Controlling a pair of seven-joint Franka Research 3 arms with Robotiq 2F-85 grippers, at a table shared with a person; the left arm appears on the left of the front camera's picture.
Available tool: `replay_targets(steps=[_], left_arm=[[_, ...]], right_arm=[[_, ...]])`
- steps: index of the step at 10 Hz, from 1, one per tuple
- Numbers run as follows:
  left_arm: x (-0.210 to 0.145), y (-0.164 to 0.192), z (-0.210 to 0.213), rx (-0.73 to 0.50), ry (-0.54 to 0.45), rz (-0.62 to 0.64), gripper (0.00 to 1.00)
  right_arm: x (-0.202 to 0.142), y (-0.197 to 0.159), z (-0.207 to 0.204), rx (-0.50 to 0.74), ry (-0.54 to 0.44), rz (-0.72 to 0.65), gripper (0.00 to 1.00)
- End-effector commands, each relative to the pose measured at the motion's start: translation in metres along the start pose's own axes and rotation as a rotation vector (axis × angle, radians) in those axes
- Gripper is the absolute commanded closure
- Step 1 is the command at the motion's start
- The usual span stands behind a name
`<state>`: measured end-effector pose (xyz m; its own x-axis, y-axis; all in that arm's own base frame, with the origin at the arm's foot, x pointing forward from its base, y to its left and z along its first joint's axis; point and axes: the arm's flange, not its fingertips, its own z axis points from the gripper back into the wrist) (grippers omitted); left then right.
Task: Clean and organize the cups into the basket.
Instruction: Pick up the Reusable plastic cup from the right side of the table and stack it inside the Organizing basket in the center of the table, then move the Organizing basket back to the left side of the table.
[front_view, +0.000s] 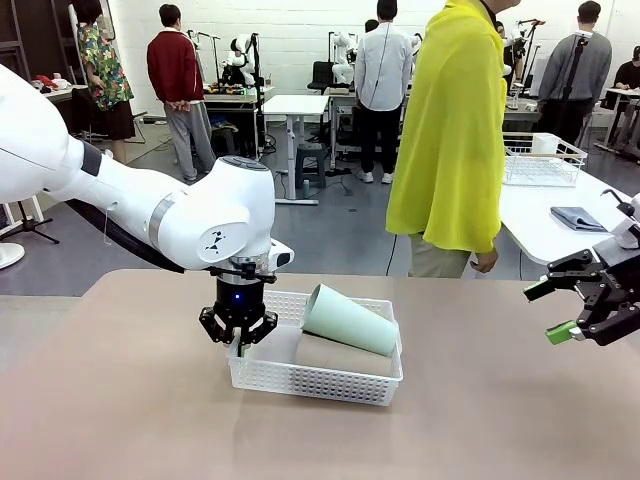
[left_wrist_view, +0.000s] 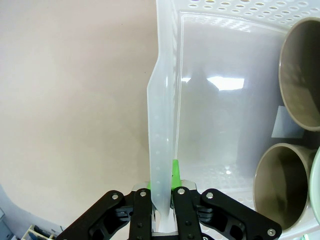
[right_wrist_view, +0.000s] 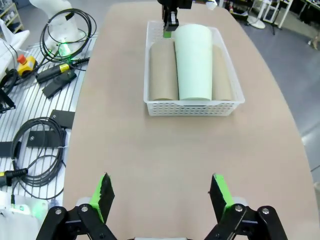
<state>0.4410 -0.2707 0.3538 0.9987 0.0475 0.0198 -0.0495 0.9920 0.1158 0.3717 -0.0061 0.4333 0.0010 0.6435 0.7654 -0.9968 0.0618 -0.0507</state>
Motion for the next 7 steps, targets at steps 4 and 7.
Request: replay_targets(steps=[4,7], left_arm=[[-0.0014,0.0018,-0.0032,0.008,0.006,-0.009,1.00],[-0.0014,0.0018,-0.0032,0.008,0.006,-0.009,1.00]], right_arm=[[0.0033,-0.0006,-0.0028,0.003,-0.015,-0.020,0.00],[0.0033,-0.0006,-0.0028,0.003,-0.015,-0.020,0.00]])
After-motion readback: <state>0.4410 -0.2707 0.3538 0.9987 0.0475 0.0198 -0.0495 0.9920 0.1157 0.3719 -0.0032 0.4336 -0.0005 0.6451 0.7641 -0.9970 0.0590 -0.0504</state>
